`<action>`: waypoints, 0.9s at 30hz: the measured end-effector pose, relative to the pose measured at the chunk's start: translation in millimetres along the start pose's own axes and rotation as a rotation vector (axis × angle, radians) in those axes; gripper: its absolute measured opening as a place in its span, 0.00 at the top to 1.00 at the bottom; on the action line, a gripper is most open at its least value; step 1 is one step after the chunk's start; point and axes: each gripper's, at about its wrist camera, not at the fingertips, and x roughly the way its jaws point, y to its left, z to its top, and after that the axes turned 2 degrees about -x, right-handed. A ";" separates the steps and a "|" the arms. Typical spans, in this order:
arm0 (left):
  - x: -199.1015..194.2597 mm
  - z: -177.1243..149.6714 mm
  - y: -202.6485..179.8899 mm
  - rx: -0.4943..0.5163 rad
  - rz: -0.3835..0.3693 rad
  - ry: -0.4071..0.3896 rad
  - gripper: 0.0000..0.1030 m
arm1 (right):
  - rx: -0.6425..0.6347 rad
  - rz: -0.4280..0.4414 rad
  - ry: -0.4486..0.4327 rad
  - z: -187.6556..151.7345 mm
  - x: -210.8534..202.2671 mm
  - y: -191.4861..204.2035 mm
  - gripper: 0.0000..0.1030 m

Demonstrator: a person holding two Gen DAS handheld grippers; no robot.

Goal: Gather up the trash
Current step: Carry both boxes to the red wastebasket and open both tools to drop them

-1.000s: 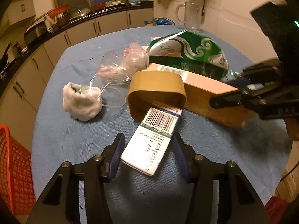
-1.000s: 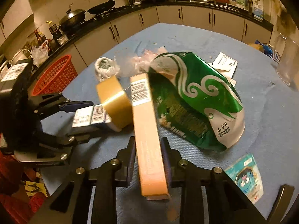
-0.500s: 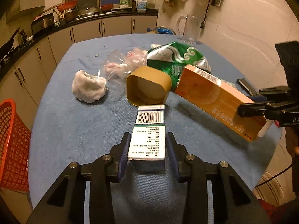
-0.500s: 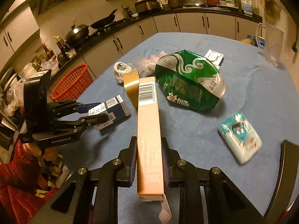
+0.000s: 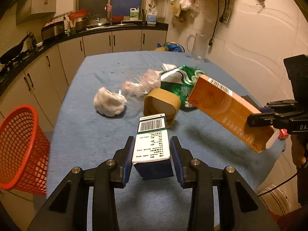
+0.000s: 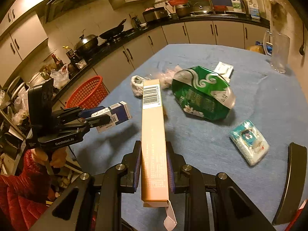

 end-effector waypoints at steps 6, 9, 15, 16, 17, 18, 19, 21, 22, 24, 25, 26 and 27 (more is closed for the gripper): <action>-33.5 4.4 24.5 -0.042 0.038 -0.062 0.65 | -0.025 0.058 0.002 19.2 10.5 24.4 0.75; -55.6 7.1 43.9 -0.069 0.071 -0.098 0.65 | -0.055 0.092 0.008 30.4 20.1 41.5 0.75; -98.7 13.3 92.9 -0.129 0.164 -0.160 0.65 | -0.102 0.173 0.032 55.4 45.9 84.6 0.75; -102.9 13.6 99.5 -0.136 0.177 -0.164 0.65 | -0.107 0.192 0.040 60.9 51.0 92.2 0.75; -108.7 13.6 109.7 -0.146 0.195 -0.167 0.65 | -0.111 0.204 0.045 65.1 55.1 98.2 0.75; -113.4 13.2 120.0 -0.158 0.213 -0.168 0.65 | -0.116 0.221 0.052 72.3 61.4 108.1 0.75; -117.2 11.8 128.7 -0.169 0.225 -0.167 0.65 | -0.121 0.239 0.060 78.4 67.7 116.6 0.75; -124.8 10.1 149.6 -0.195 0.254 -0.165 0.65 | -0.124 0.269 0.074 89.5 79.5 133.7 0.75; -126.8 9.1 156.5 -0.203 0.267 -0.164 0.65 | -0.125 0.281 0.082 95.3 86.4 142.2 0.75; -131.0 5.6 176.3 -0.233 0.284 -0.158 0.65 | -0.124 0.310 0.101 106.1 101.3 158.9 0.75; -130.5 4.1 181.1 -0.242 0.290 -0.154 0.65 | -0.122 0.316 0.109 111.4 109.7 165.7 0.75; -129.2 1.8 188.3 -0.252 0.306 -0.149 0.65 | -0.121 0.321 0.120 116.4 118.5 171.7 0.75; -127.6 -0.1 196.7 -0.262 0.315 -0.141 0.65 | -0.116 0.331 0.137 122.3 129.3 177.6 0.75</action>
